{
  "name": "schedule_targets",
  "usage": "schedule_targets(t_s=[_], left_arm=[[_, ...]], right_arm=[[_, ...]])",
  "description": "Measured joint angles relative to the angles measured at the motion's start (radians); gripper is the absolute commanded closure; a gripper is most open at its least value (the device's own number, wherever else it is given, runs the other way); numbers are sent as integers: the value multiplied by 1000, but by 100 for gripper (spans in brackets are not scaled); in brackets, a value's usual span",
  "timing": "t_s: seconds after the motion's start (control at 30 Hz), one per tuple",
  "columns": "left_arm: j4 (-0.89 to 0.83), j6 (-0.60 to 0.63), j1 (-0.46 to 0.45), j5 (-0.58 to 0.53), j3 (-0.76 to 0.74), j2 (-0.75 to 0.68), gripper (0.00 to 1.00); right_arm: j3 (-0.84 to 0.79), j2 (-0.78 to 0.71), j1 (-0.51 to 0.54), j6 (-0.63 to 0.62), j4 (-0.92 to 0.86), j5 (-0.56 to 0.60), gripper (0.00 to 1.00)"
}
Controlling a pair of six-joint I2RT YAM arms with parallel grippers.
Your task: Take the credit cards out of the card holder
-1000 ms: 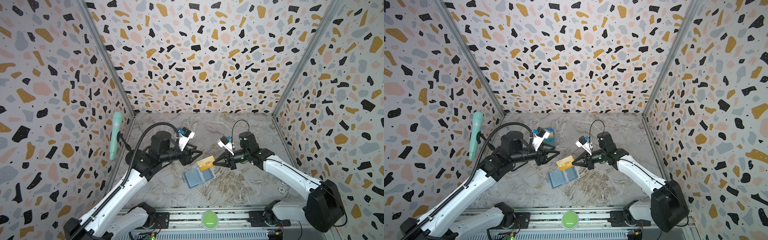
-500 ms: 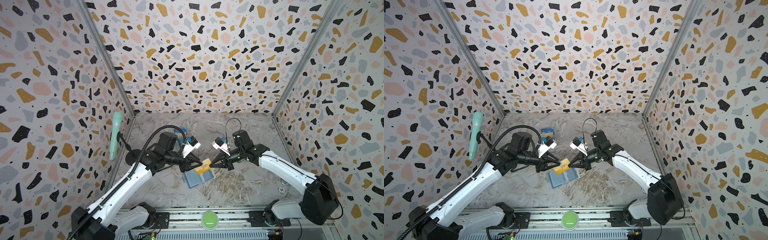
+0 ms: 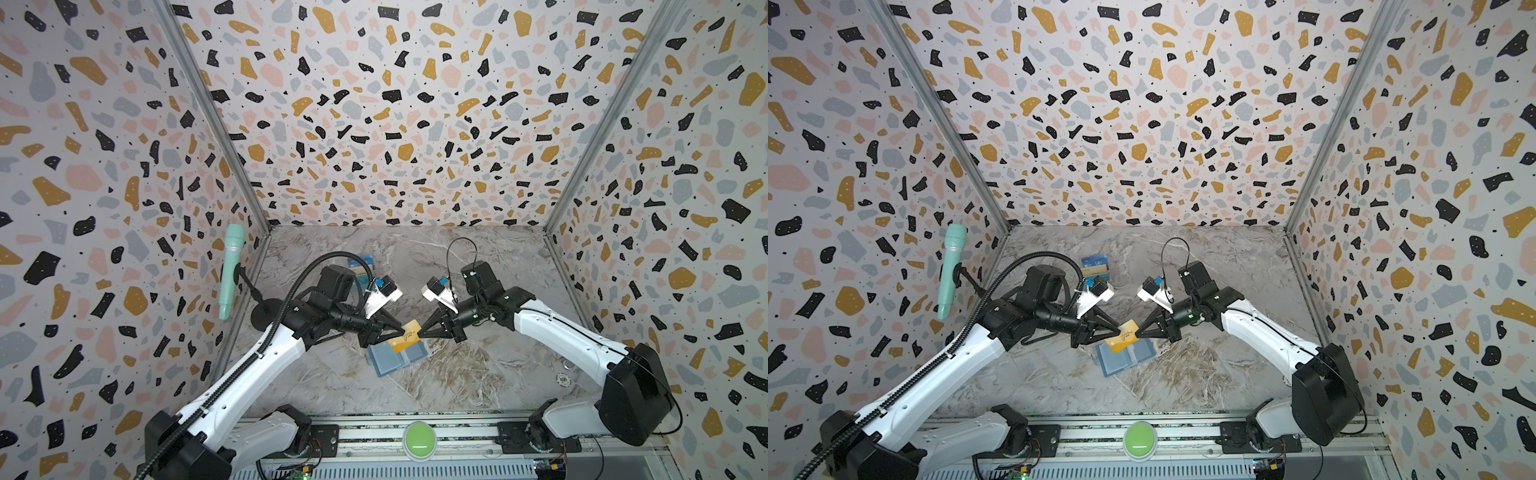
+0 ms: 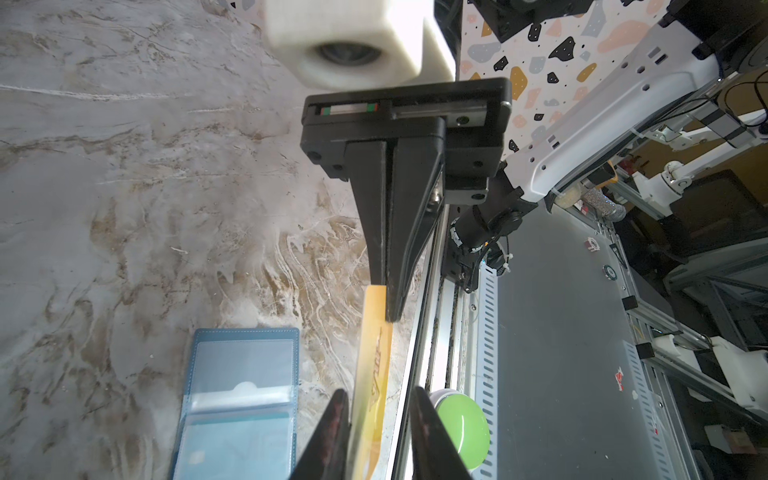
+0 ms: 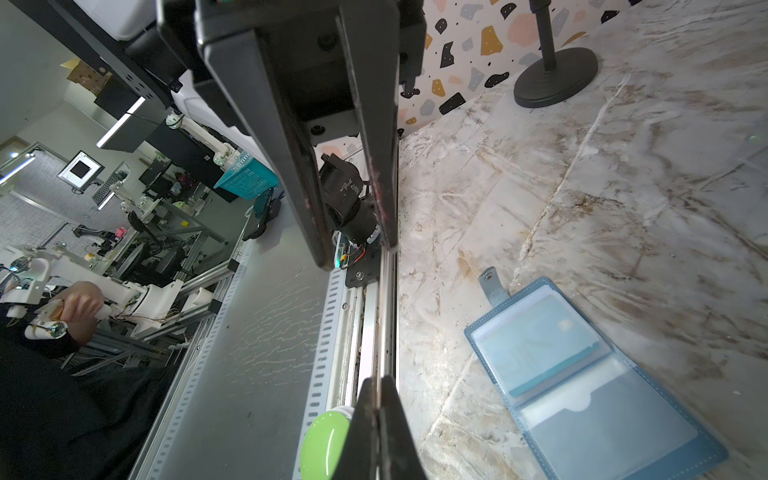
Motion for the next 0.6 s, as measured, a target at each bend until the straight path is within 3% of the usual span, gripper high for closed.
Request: schedule_targets(t_s=[0.17,0.3,0.6], left_arm=[[1,-3,0,-27,-1,0,70],[1,-8,0,-35,-1,0,76],[2,-6,0,21,-2,15,80]], right_arm=[[0,0,3,-4,-1,0,100],[0,0,3,-8,-3,0,100],[0,0,3,-11,18,-6,100]])
